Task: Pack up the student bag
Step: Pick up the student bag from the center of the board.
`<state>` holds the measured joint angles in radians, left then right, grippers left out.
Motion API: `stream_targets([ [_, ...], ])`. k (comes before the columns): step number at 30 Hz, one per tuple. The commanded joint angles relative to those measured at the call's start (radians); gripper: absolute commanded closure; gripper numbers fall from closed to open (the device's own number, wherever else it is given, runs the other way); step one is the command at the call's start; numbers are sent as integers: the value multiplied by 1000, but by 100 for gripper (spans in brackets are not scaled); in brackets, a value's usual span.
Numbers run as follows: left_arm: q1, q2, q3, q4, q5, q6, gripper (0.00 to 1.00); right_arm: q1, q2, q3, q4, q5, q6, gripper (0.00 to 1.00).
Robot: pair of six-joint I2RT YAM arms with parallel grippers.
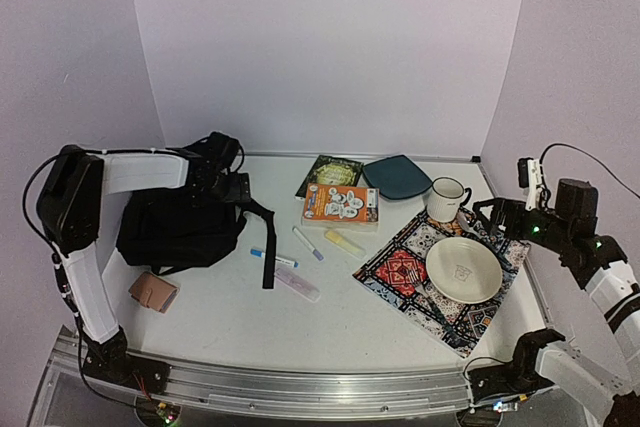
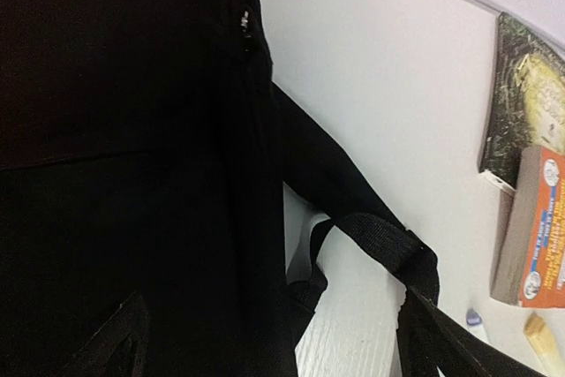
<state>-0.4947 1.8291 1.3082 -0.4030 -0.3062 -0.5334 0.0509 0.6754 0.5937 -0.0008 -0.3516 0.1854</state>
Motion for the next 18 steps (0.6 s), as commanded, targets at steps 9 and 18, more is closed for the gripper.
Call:
stream_targets([
  [9, -32, 286, 232, -119, -233, 19, 16, -2, -8, -12, 35, -23, 29, 2],
  [18, -29, 321, 284, -123, -235, 55, 70, -3, -21, -10, 27, -40, 33, 2],
])
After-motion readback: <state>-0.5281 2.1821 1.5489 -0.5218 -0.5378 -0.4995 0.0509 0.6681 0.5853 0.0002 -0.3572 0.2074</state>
